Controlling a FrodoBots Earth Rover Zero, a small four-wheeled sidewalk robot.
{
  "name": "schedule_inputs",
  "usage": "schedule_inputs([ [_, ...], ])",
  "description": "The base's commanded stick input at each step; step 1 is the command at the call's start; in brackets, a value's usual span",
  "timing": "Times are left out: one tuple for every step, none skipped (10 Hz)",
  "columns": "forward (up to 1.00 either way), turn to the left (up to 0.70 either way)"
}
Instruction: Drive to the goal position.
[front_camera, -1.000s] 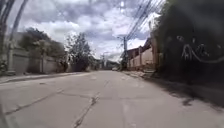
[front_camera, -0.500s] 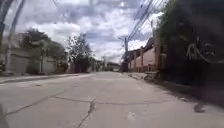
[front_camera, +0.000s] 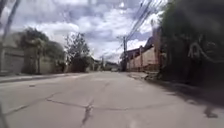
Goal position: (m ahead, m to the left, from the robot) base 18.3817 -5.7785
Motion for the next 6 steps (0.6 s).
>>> schedule_inputs([
  [0.50, 0.00],
  [0.50, 0.00],
  [0.50, 0.00],
  [0.50, 0.00],
  [0.50, 0.00],
  [0.50, 0.00],
])
